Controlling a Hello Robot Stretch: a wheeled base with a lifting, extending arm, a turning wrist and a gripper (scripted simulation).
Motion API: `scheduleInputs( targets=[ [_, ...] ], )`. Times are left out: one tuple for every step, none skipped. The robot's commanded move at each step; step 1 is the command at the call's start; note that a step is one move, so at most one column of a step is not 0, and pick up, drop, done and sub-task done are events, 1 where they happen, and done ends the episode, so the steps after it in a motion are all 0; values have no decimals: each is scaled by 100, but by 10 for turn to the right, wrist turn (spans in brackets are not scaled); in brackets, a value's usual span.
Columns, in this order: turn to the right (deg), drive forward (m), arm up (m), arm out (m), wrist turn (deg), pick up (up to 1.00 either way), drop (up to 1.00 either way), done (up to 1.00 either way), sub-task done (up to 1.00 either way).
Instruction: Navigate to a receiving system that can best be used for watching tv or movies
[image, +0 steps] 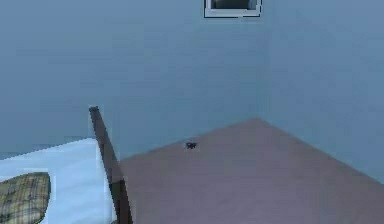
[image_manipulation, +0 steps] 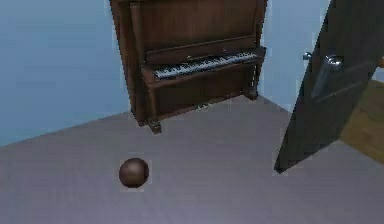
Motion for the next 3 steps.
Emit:
scheduleInputs(
  targets=[
    [450,0,0,0,0,0,0,0,0],
    [450,0,0,0,0,0,0,0,0],
    [450,0,0,0,0,0,0,0,0]
  ],
)
